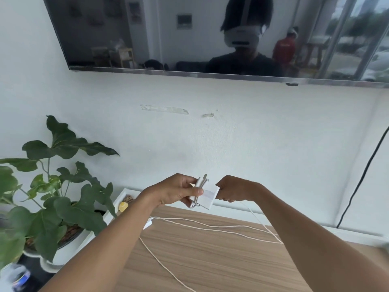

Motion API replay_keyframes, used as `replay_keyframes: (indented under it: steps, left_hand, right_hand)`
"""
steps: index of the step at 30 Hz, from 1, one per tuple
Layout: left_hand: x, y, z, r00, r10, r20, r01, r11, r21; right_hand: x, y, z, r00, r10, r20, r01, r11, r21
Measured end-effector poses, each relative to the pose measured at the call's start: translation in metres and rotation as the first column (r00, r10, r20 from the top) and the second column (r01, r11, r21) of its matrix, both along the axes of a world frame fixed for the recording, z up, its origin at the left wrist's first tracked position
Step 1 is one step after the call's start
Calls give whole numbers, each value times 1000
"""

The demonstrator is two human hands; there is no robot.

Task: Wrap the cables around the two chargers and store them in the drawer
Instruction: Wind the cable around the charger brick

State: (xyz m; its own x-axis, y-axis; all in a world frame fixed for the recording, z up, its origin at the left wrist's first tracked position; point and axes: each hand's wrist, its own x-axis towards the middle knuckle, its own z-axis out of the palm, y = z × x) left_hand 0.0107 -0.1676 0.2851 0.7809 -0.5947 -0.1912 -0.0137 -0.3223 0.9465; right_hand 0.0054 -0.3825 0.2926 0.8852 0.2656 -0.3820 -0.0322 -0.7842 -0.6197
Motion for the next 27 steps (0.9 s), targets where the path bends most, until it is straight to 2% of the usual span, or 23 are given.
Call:
replay_keyframes:
  steps: [2, 5, 8, 11, 18, 24, 27]
  left_hand:
    - [-2, 2, -1, 1000, -22, -8, 22, 1000, 18]
    - [-6, 3, 2, 997, -76, 11, 75, 993, 86]
    - [-7, 2, 2, 995, -87, 56, 76, 982, 175]
    - [-4, 4, -2, 993, -25, 117, 0, 977, 214]
    - [-3, 2, 4, 984, 61, 169, -96, 973, 211]
    - [1, -1, 6, 939, 275, 207, -301, 948, 103]
    - [8, -5, 1, 888, 445, 113, -444, 895, -43]
  right_hand:
    - [-1, -1, 4, 999, 18, -39, -19, 1000, -14]
    - [-1, -5, 11, 993, 34, -111, -28, 998, 57]
    - [-2, -6, 21, 994, 46, -101, -40, 998, 57]
    - [-3, -1, 27, 1000, 3, 14, -4, 1000, 11]
    - [1, 19, 30, 972, -86, 220, 74, 995, 59]
    - [0, 26, 30, 917, -112, 382, 88, 993, 82]
    - [-7, 34, 36, 853, -87, 515, 41, 994, 99]
